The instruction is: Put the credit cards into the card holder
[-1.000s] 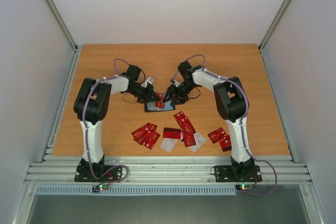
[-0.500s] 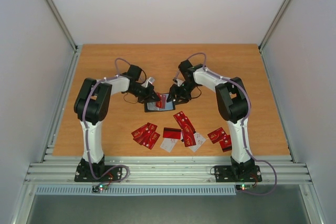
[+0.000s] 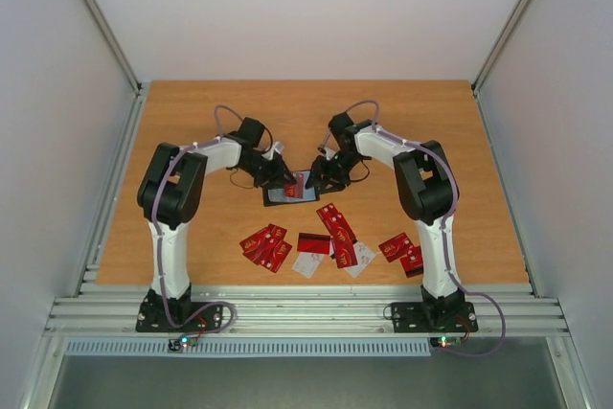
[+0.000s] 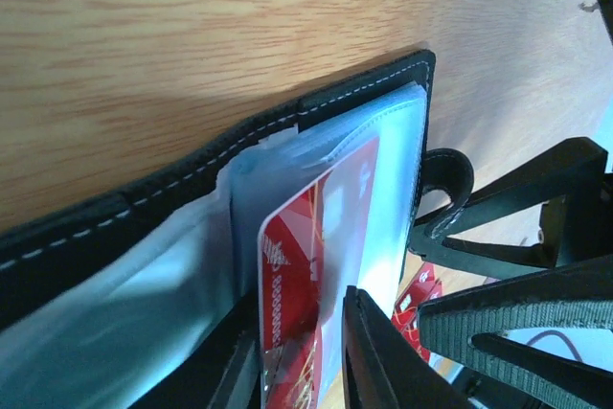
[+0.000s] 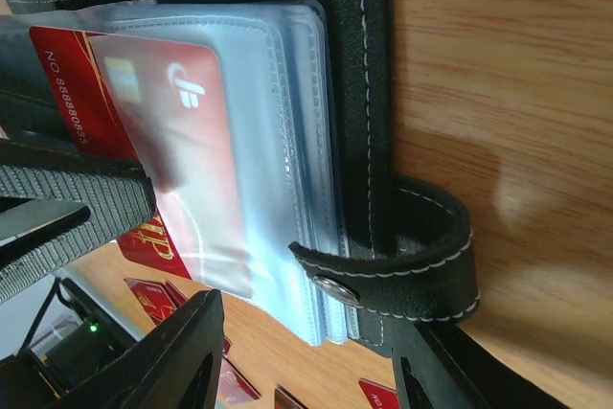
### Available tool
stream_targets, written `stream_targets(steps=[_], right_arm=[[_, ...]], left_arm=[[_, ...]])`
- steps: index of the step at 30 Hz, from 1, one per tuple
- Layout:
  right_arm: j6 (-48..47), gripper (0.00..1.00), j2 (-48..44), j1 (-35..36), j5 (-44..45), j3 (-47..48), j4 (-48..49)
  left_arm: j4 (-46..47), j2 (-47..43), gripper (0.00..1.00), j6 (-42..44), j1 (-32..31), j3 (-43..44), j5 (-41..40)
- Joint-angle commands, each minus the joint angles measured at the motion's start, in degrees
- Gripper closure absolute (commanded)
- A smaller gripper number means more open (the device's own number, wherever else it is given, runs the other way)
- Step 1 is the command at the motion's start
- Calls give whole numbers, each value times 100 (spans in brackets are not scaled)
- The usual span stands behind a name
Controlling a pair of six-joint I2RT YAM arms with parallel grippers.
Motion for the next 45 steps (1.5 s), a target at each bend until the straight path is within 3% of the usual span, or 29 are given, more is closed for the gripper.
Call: stream_targets(steps=[1, 12, 29, 45], right_arm=[[88, 51, 2, 136, -91, -89, 177], [313, 52, 60, 234, -327, -135, 377], [736, 53, 20, 263, -256, -148, 560], [957, 55, 186, 332, -315, -79, 659]], left_arm=[[-564, 17, 72, 15, -75, 223, -733], [-1637, 20, 52, 137, -191, 785, -1331], [-2543, -84, 32, 853, -183, 1184, -2039], [-2459, -287, 29, 871, -185, 1058, -2222]])
